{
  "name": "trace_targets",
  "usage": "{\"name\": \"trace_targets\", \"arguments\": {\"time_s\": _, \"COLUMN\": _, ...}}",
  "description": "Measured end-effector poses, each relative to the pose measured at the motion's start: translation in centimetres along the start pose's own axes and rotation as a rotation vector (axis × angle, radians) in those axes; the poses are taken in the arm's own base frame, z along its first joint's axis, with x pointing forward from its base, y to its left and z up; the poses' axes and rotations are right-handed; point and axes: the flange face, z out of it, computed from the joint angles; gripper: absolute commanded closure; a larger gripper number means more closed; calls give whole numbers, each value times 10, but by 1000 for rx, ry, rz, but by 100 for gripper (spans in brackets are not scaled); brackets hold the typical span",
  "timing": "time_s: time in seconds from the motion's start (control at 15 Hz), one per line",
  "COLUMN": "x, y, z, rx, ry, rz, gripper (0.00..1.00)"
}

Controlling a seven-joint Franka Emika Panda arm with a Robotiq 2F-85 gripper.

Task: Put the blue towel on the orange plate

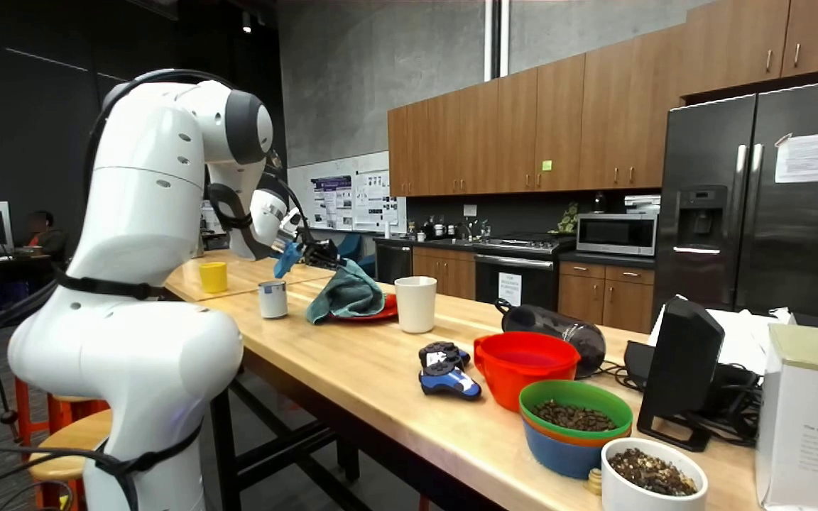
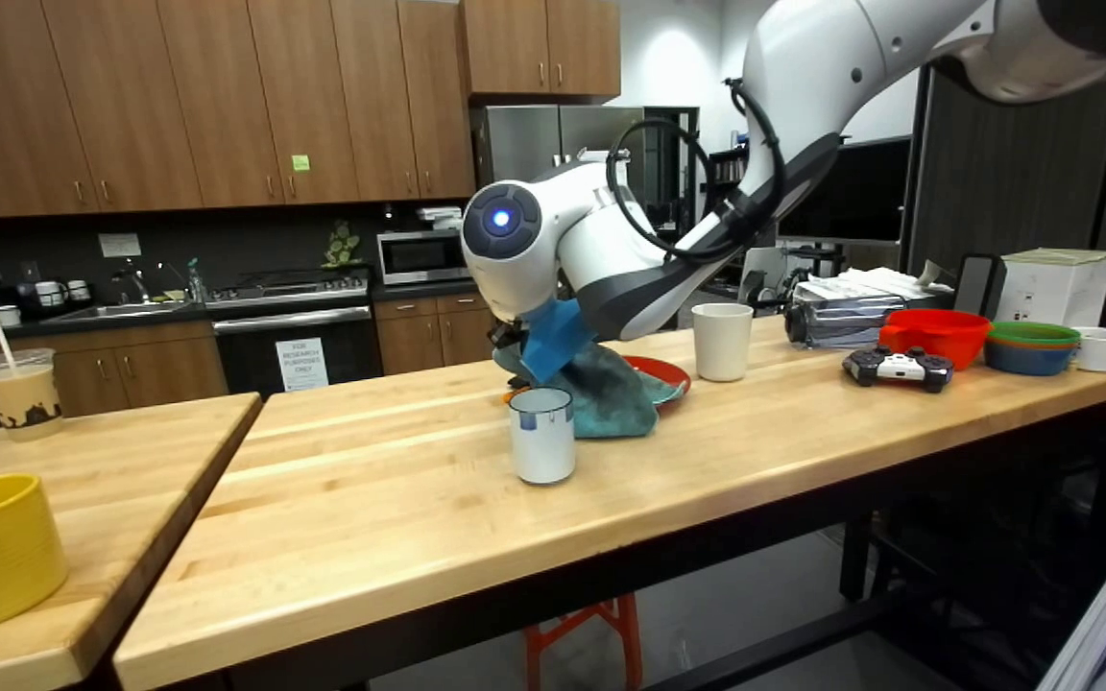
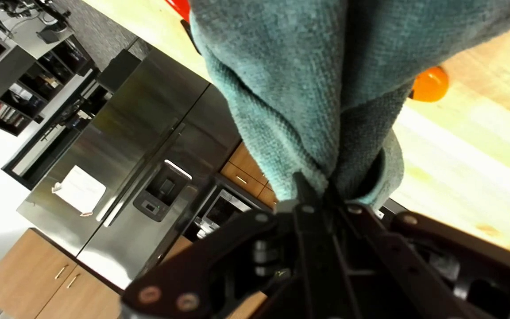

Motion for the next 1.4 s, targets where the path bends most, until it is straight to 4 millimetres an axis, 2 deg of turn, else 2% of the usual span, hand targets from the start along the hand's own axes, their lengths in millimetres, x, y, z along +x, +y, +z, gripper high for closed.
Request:
{"name": "trace_targets", "arguments": {"time_s": 0.33, "x": 6, "y": -31, "z": 2, "rx": 23, "ry": -4, "rz": -4, "gripper": 39}}
{"name": "trace_targets", "arguments": {"time_s": 0.67, "x": 14, "y": -25, "z": -1, "rx": 35, "ry": -38, "rz": -1, "gripper": 4}}
{"name": "trace_targets", "arguments": {"time_s": 0.93, "x": 30, "y": 5, "z": -13, "rx": 22, "ry": -94, "rz": 6, "gripper": 0}}
{"name": "trace_targets", "arguments": {"time_s": 1.2, "x": 52, "y": 55, "z": -35, "rx": -24, "ry": -117, "rz": 38, "gripper": 0}}
{"name": "trace_targets", "arguments": {"time_s": 1.4, "x": 61, "y": 98, "z": -46, "rx": -76, "ry": -131, "rz": 86, "gripper": 0}}
